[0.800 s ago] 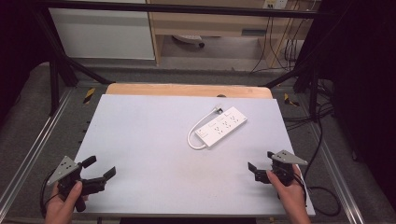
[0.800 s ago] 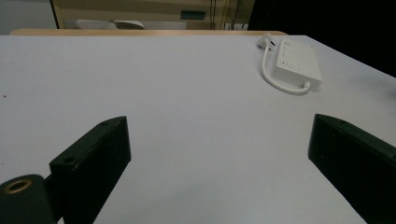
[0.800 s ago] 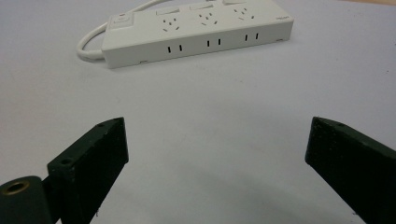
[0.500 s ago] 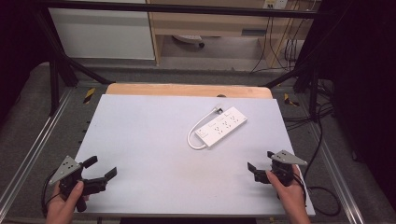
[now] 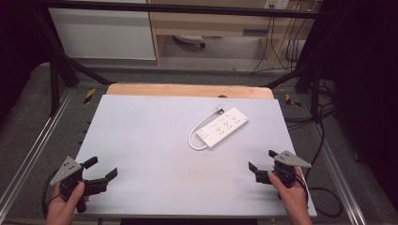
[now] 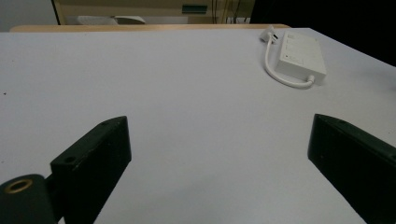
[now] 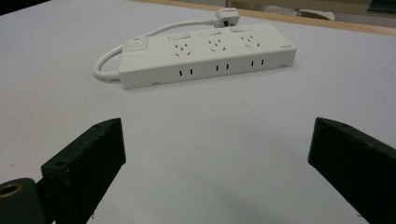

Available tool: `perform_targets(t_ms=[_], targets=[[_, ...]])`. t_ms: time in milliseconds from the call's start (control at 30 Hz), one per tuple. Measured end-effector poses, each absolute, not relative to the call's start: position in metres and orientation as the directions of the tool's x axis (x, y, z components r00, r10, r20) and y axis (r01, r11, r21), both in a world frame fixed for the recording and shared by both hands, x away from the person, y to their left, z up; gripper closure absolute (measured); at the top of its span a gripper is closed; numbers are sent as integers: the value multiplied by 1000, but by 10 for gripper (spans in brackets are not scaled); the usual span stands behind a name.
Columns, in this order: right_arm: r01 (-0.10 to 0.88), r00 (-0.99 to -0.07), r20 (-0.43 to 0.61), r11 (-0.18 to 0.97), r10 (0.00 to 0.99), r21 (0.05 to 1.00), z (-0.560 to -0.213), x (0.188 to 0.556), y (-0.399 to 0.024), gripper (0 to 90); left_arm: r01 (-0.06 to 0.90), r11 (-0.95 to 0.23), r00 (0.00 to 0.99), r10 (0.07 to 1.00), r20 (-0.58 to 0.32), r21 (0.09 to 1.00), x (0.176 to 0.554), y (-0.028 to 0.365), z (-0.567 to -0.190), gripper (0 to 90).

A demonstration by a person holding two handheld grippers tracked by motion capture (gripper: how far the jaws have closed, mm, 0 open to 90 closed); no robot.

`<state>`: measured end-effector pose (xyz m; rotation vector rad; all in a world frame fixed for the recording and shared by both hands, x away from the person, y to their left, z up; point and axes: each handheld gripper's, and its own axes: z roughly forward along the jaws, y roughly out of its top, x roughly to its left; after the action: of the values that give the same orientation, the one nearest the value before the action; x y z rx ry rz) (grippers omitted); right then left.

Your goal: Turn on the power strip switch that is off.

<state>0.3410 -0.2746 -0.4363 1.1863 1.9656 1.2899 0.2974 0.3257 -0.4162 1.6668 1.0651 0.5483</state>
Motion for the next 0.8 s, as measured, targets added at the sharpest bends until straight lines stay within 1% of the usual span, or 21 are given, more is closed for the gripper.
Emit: perform_targets(t_ms=[400, 800], targets=[[362, -520, 29, 190, 854, 913, -433, 340, -271, 46, 372, -74, 508, 851, -136, 925, 297, 325, -415, 61], [335, -526, 56, 146, 849, 931, -423, 336, -267, 42, 367, -81, 510, 851, -128, 927, 296, 325, -415, 57]])
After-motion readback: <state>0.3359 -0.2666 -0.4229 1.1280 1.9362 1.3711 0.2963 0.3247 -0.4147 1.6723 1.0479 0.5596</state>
